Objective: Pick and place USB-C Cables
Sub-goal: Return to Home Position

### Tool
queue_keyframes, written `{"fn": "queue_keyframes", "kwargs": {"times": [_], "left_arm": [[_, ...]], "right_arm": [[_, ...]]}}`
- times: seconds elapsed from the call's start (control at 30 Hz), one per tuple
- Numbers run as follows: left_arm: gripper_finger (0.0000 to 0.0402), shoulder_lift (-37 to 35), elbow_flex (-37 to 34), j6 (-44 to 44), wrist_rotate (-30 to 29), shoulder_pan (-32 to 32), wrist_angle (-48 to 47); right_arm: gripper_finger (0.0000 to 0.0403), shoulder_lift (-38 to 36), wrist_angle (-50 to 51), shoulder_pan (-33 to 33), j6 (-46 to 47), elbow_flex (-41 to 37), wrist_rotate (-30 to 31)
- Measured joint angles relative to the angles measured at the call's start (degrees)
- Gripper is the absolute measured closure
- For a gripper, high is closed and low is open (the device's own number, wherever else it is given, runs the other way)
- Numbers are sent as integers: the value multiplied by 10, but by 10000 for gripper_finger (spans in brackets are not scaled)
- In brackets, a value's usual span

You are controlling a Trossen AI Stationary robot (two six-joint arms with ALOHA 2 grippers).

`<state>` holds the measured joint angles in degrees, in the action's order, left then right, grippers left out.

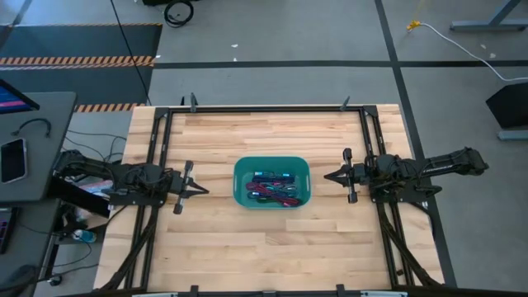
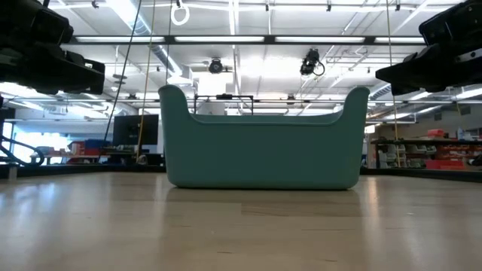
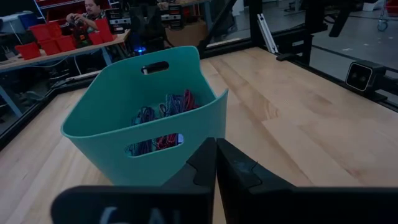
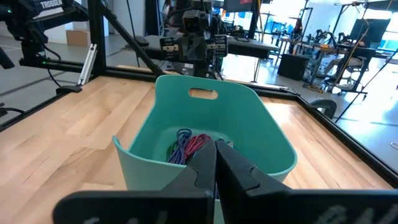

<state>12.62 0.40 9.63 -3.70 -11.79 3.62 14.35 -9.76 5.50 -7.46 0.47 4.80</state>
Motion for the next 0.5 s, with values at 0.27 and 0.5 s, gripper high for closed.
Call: {"fn": "queue_keyframes", "kwargs": {"times": [0.27, 0.5], "left_arm": [[384, 0, 0, 0, 0, 0, 0], [382, 0, 0, 0, 0, 0, 0]], "right_arm": [[391, 0, 0, 0, 0, 0, 0], [391, 0, 0, 0, 0, 0, 0]]}}
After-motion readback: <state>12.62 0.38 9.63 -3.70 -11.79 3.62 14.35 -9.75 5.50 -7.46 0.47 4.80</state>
